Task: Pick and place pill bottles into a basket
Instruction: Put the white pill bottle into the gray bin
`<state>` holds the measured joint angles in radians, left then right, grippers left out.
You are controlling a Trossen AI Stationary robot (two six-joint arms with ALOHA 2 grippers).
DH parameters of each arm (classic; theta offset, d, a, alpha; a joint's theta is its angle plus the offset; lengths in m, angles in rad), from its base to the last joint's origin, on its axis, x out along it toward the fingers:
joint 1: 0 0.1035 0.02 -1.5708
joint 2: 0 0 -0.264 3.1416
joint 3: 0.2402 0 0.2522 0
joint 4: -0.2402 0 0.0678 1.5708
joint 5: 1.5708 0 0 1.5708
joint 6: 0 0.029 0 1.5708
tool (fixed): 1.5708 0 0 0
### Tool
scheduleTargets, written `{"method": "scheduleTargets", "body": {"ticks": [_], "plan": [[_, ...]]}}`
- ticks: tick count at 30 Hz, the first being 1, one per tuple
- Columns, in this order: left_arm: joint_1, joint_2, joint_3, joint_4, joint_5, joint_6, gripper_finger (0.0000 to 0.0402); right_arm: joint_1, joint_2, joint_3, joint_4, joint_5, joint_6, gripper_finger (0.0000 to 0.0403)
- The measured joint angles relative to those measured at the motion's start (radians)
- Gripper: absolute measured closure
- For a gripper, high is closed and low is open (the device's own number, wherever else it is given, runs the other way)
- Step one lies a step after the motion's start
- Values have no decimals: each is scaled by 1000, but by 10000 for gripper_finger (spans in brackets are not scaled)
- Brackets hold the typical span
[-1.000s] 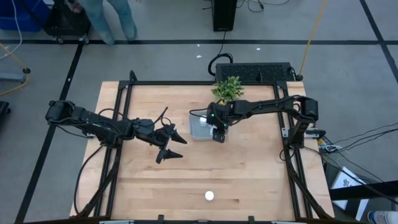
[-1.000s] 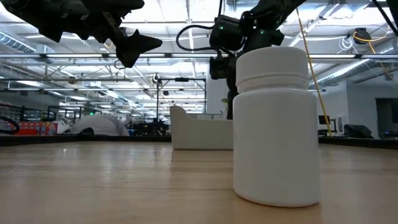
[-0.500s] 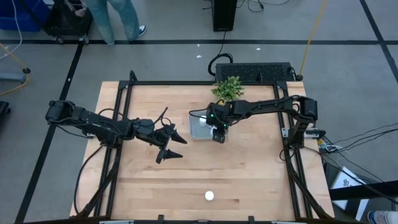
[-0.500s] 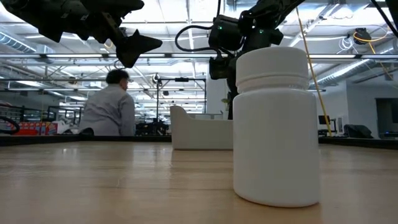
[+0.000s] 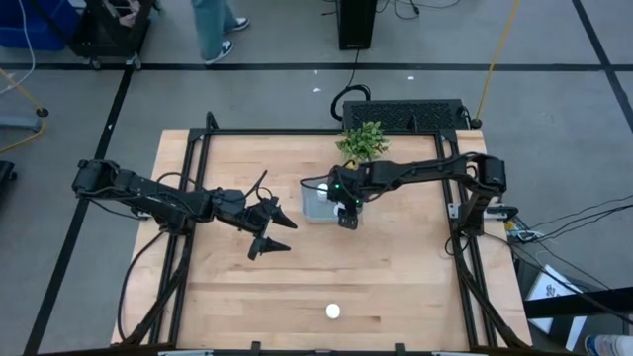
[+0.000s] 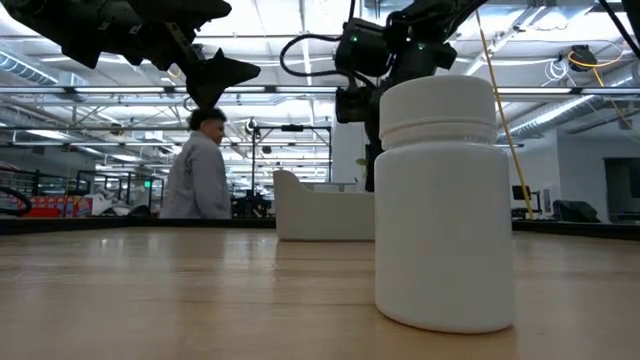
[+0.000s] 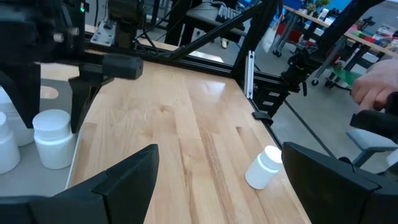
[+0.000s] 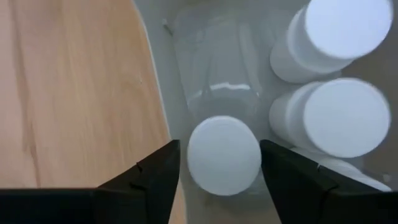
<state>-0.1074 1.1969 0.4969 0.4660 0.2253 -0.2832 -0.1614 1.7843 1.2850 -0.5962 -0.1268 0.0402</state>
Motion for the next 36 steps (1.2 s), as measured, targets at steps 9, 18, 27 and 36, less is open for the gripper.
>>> {"method": "scheduleTargets", "body": {"ticks": [9,18,27,36], "plan": [[0,0,0,1,0,0,55,4,-72,0,-9,26,8,183],[0,0,0,36,-33,-36,55,120,-207,0,16,110,71,183],[-50,39,85,9,-44,-51,55,260,-409,-203,542,131,113,183],[-181,219,311,-254,-181,56,55,416,-557,-567,1242,236,86,183]]}}
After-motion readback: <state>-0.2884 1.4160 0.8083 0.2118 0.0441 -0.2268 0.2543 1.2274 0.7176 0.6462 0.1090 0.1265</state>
